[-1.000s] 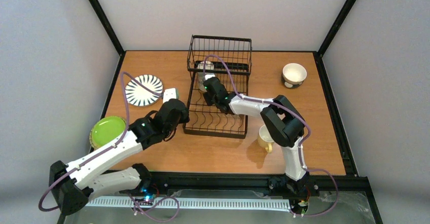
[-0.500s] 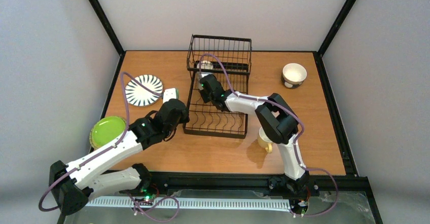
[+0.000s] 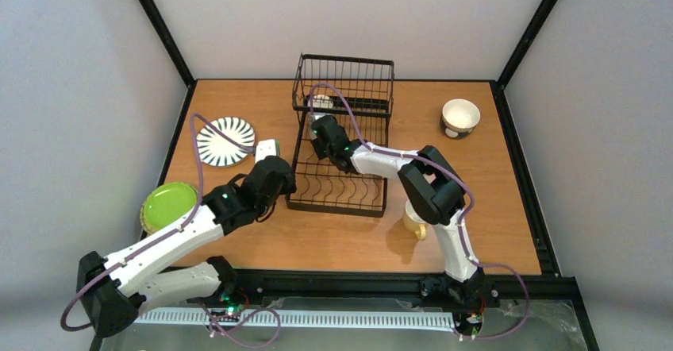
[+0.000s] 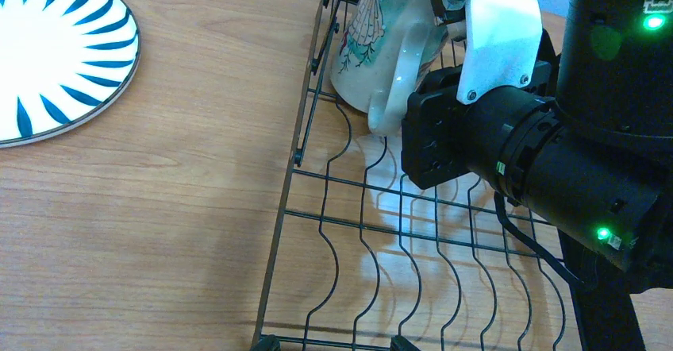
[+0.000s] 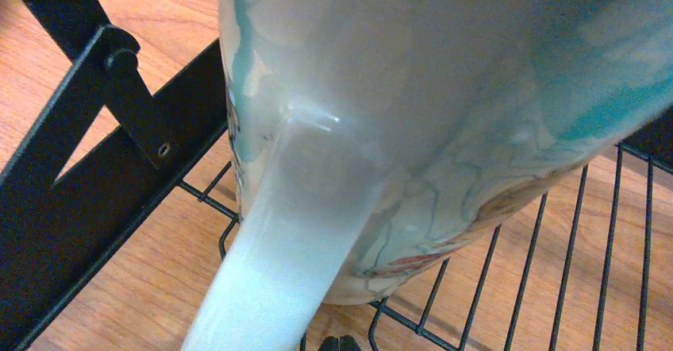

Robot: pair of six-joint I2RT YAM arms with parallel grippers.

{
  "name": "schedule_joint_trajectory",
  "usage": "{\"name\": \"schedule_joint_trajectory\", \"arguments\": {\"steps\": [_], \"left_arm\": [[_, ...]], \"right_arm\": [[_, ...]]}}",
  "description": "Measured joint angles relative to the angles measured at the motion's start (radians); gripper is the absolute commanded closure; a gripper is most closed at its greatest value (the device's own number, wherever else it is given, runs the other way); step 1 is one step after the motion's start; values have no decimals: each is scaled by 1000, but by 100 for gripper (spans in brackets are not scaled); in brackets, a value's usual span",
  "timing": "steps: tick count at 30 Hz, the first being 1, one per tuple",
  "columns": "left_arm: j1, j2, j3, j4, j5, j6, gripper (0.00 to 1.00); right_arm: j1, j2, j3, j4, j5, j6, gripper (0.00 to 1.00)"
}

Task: Load the mixed dishes into the dish rack
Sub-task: Move the cup to the dish rack, then move the dish rack to the center of the board.

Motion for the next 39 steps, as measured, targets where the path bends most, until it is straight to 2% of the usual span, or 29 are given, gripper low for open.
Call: {"name": "schedule_joint_trajectory", "arguments": {"steps": [6, 9, 10, 13, 16, 23, 28, 39], "left_arm": [[0, 0, 0, 0, 1, 0, 21], [0, -5, -3, 5, 8, 0, 20], [0, -8, -6, 8, 12, 0, 20], [0, -9, -13, 16, 27, 2, 17], [0, 0, -17, 32, 52, 11, 16], [0, 43, -20, 80, 117, 43, 13], [0, 45, -31, 110, 145, 66, 10], [0, 43, -83, 140, 154, 82, 10]], "right_arm": [[-2, -39, -64, -3, 19, 14, 97], [-5, -114, -145, -24, 38, 38, 91], [-5, -147, -171, -36, 46, 47, 86], [0, -273, -243, -75, 65, 83, 61], [8, -381, -304, -202, 63, 135, 45], [36, -536, -358, -486, 66, 286, 44], [41, -631, -410, -607, 68, 369, 43], [42, -612, -411, -585, 89, 404, 42]]}}
